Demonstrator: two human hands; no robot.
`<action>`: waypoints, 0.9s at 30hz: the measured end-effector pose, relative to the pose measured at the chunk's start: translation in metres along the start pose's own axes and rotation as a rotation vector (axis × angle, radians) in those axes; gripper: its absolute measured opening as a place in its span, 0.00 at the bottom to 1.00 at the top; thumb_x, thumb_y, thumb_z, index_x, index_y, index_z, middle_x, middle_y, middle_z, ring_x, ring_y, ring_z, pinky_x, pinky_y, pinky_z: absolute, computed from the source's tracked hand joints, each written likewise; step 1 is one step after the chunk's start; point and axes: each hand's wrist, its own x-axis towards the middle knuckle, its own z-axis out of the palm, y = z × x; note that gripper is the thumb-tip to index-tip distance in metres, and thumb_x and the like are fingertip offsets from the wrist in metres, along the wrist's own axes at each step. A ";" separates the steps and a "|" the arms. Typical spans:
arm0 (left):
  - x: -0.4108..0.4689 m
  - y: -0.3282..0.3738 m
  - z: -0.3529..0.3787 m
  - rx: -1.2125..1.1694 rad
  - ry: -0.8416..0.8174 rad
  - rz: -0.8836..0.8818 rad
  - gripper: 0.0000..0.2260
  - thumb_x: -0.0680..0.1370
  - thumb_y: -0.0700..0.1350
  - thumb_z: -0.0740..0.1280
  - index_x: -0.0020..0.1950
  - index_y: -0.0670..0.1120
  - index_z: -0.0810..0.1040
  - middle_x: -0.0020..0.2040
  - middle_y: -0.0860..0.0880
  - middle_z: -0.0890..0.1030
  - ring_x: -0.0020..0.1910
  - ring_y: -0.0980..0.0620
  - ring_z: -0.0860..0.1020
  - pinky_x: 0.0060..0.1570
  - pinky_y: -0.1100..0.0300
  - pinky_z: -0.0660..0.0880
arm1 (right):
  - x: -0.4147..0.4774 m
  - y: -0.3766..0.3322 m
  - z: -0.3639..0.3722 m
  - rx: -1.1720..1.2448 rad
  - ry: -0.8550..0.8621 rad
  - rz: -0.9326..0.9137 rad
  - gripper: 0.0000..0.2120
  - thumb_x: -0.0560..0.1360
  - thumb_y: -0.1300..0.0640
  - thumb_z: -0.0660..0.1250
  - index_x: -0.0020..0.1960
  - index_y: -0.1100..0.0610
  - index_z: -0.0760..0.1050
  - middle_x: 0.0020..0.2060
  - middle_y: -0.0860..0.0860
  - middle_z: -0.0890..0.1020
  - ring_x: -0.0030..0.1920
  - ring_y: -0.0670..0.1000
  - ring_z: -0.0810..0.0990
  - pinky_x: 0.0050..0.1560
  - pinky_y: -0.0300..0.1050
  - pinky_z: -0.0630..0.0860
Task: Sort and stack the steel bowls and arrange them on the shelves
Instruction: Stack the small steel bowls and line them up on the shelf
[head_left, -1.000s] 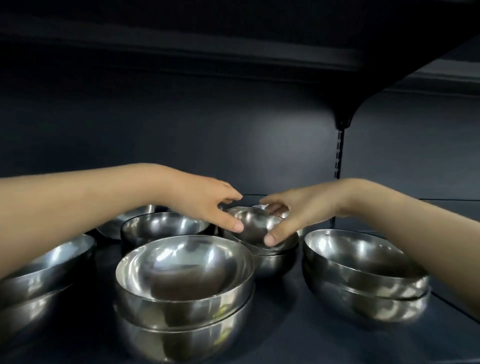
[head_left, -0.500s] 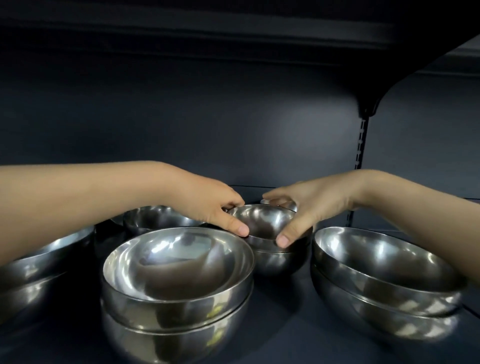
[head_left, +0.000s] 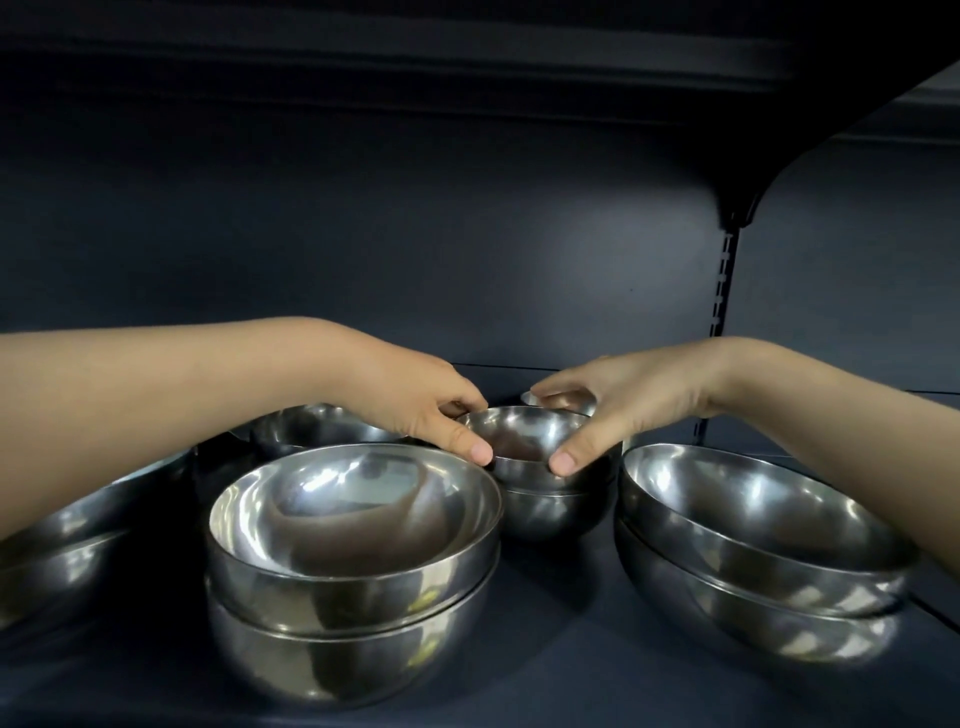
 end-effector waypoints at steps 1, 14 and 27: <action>0.000 0.000 0.000 0.003 0.005 0.000 0.38 0.63 0.71 0.61 0.68 0.54 0.71 0.68 0.56 0.73 0.65 0.58 0.72 0.69 0.56 0.66 | 0.000 0.000 0.000 0.008 -0.002 -0.007 0.57 0.54 0.34 0.70 0.72 0.66 0.56 0.71 0.63 0.62 0.71 0.61 0.60 0.72 0.63 0.58; -0.007 0.009 -0.001 0.009 -0.012 -0.045 0.32 0.69 0.66 0.62 0.70 0.54 0.69 0.67 0.55 0.73 0.65 0.56 0.72 0.69 0.54 0.65 | -0.001 0.003 0.002 0.036 0.007 -0.034 0.56 0.55 0.33 0.67 0.74 0.61 0.57 0.74 0.55 0.64 0.73 0.54 0.62 0.73 0.52 0.61; -0.032 0.039 -0.030 0.054 0.436 -0.104 0.22 0.76 0.58 0.63 0.67 0.49 0.70 0.62 0.54 0.76 0.58 0.58 0.75 0.61 0.63 0.69 | -0.036 0.025 -0.026 0.173 0.417 -0.042 0.20 0.72 0.47 0.71 0.61 0.53 0.75 0.54 0.47 0.80 0.54 0.51 0.80 0.60 0.45 0.76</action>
